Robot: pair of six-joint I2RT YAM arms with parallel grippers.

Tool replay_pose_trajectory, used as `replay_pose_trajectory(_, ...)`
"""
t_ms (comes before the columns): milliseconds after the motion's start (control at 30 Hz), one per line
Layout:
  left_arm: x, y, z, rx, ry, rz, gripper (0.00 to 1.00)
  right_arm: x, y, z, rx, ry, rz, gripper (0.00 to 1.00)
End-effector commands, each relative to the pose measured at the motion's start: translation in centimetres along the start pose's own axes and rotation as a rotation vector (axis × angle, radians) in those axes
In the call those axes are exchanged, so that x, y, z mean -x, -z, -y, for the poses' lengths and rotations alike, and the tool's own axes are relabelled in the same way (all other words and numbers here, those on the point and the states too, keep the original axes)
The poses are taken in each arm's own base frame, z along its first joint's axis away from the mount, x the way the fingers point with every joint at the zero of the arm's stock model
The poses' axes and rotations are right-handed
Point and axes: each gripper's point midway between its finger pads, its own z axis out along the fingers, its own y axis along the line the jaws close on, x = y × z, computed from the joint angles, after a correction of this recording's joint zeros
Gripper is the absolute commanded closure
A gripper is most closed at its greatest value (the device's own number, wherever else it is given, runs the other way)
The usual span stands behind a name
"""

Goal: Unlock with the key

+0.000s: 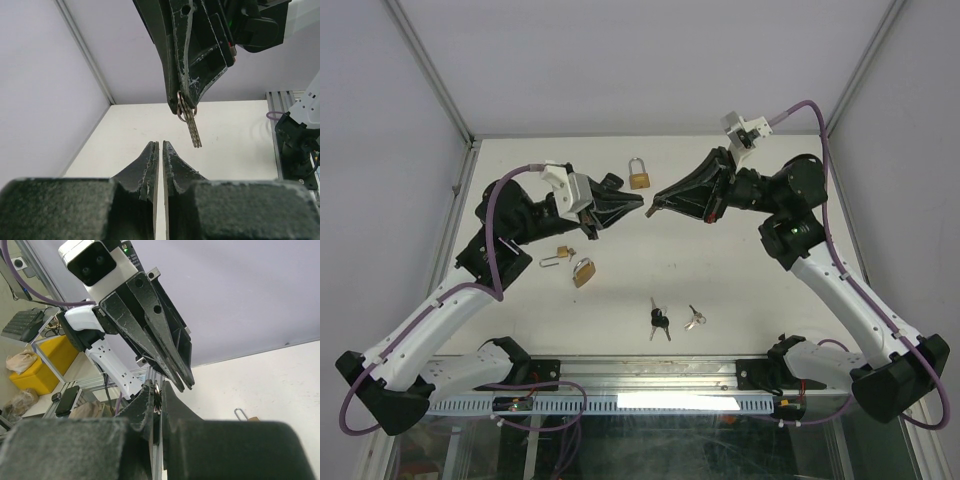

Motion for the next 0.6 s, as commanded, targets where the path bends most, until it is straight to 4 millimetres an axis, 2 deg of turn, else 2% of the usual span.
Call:
replay_pose_trajectory(0, 0.0, 0.2, -0.2, 0.017, -0.006, -0.005, 0.91, 2.8, 0.0, -2.3, 0.044, 0.095, 0.048, 1.00)
replay_pose_trajectory(200, 0.5, 0.6, 2.3, -0.107, 0.002, 0.022, 0.67, 2.8, 0.3, -2.4, 0.025, 0.110, 0.049, 1.00)
replay_pose_trajectory(333, 0.2, 0.8, 2.7, -0.131, -0.042, 0.020, 0.67, 2.8, 0.3, -2.4, 0.026, 0.112, 0.049, 1.00)
replay_pose_trajectory(500, 0.4, 0.2, 2.3, -0.128, -0.019, 0.026, 0.75, 2.9, 0.2, -2.7, 0.037, 0.111, 0.052, 1.00)
replay_pose_trajectory(567, 0.7, 0.0, 2.5, -0.147, -0.010, 0.040, 0.72, 3.0, 0.3, -2.7, 0.035, 0.113, 0.054, 1.00)
